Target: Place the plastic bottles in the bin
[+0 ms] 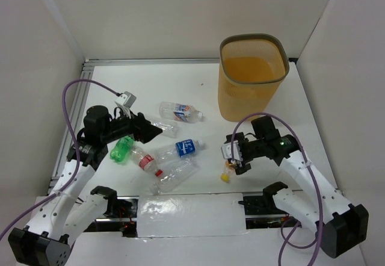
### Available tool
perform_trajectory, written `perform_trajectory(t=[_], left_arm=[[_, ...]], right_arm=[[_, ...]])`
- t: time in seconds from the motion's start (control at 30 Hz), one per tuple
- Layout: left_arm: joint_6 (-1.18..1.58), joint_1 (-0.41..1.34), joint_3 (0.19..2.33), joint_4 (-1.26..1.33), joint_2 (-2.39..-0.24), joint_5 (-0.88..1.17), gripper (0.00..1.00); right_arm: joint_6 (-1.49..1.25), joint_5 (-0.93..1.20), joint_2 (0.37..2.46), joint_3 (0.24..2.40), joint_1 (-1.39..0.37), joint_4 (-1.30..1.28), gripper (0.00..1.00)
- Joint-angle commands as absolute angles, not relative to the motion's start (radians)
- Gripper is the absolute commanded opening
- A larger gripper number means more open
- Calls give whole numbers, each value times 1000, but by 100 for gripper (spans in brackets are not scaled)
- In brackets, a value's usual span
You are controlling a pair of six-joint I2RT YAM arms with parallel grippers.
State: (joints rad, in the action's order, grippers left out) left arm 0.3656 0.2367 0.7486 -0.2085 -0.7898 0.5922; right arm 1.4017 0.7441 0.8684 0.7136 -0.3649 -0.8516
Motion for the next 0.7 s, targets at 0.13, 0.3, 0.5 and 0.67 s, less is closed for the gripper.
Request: perform_trajectory(t=[0.13,0.3,0.5,0.67], left_arm=[[350,232,796,-184,-781,621,86],[350,222,796,-184,-790,630,86],[350,213,796,-184,-810,640,86],[350,213,796,-184,-819,640,86]], right_arm=[[1531,493,939,670,-468,-758,94],[1566,391,1002,643,-526,-744,93],[1575,307,1051,571,-569,-673,93],[1601,250,1074,512,-589,-623,91]])
